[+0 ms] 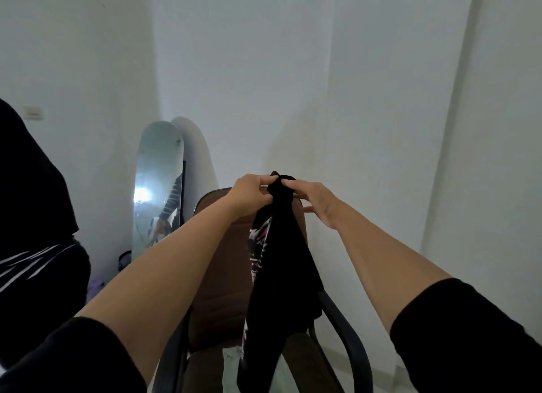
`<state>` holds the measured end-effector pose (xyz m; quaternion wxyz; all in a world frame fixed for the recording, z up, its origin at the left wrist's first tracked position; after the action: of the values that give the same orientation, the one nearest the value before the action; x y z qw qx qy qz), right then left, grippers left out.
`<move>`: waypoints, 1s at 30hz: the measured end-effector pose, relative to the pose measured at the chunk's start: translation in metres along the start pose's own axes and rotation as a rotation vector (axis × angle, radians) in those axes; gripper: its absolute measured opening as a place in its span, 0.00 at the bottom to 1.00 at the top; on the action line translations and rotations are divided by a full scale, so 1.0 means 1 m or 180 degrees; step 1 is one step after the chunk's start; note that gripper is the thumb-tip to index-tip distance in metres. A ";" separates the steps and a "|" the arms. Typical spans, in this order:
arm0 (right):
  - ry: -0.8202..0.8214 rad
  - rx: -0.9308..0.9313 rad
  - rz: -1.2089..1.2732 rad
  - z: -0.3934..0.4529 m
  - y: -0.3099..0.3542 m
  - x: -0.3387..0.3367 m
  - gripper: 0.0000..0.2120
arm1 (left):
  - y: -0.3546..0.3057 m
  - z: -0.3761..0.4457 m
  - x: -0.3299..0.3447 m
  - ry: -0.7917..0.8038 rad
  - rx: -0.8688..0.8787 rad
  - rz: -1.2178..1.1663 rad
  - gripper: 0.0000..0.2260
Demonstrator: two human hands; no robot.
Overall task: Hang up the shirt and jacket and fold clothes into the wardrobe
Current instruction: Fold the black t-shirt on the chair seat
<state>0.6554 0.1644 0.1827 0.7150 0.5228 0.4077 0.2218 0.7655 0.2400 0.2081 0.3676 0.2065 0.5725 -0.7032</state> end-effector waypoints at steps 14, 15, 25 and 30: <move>0.0314 -0.0067 0.0468 0.016 -0.003 -0.002 0.23 | 0.002 0.015 0.004 0.0105 0.0449 0.0717 0.09; 0.0410 -0.0083 0.0444 0.018 -0.004 0.001 0.23 | 0.002 0.016 0.003 0.0064 0.0435 0.0658 0.10; 0.0486 -0.0450 -0.0497 0.014 -0.022 0.019 0.38 | -0.005 0.015 -0.039 -0.0636 0.0246 0.1009 0.06; -0.0488 -0.0464 -0.1440 0.004 -0.029 0.001 0.22 | -0.003 0.005 -0.067 -0.0733 0.0025 0.1217 0.05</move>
<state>0.6558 0.1525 0.1560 0.8112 0.3806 0.4418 0.0445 0.8071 0.2538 0.2585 0.5563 0.2311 0.4744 -0.6419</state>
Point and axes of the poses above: each hand's wrist, its own z-axis towards the middle knuckle, its own x-axis out of the palm, y = z × x, the point moved 8 cm from there along z, towards the middle knuckle, and after that the axes turned 13 degrees about y, right-handed, at the moved point
